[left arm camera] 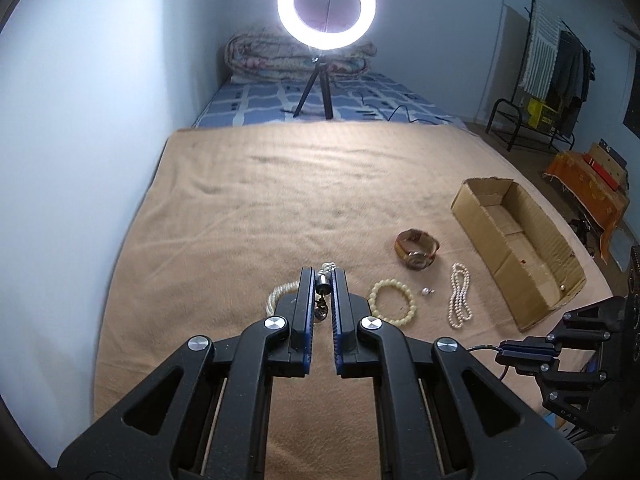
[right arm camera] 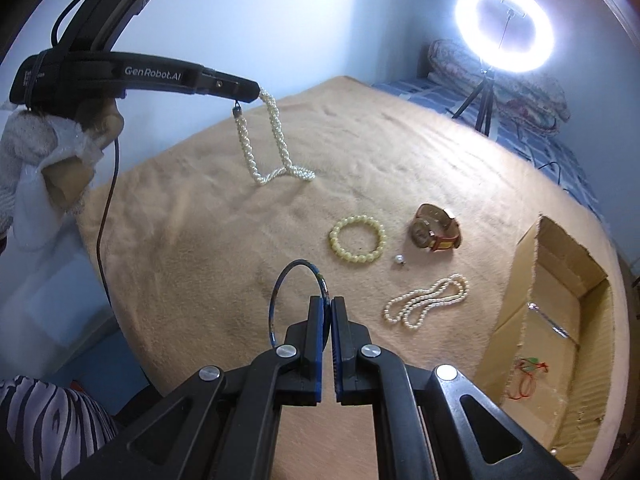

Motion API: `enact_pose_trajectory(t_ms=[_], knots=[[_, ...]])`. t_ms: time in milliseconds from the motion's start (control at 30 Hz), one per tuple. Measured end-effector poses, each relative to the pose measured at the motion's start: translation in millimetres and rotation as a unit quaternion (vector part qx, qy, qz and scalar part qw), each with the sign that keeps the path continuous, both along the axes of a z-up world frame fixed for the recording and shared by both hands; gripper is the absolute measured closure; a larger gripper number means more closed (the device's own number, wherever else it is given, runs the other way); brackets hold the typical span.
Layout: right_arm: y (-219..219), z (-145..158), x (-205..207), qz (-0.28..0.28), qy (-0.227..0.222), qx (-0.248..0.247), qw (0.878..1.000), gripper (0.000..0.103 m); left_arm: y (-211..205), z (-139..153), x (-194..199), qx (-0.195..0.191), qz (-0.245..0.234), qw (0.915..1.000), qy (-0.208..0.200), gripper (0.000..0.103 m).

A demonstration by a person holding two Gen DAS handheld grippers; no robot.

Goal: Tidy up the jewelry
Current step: 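Lift the pearl necklace with the left tool while the right tool grasps the blue bangle, then carry necklace and bangle over the box and lower them inside, opening both tools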

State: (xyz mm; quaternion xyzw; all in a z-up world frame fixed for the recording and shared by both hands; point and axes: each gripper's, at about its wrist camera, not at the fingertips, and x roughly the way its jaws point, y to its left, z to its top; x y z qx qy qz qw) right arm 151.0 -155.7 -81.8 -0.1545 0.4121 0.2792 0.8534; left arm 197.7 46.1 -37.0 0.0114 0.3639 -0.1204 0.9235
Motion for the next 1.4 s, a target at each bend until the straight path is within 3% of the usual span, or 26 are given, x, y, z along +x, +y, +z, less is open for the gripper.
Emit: enact_pose_trajectory(t_ms=[433,767,1400], knots=[[-45.1,41.9,-9.2,-0.033,-0.036,0.036,0.998,0.102,-28.8,54.7,-12.2,-0.005,-0.034,0.9984,-0.045,0.098],[-87.8,72.2,-12.0,-0.067,-0.068,0.054,0.994,0.102,-73.3,90.6,-17.5,-0.010,-0.083,0.9937,-0.075,0.098],[-185.5,90.6,1.9,-0.146,-0.103,0.032,0.983,0.102,-186.5,111.5,-2.4,-0.027,-0.169,0.9816,-0.085,0.098]])
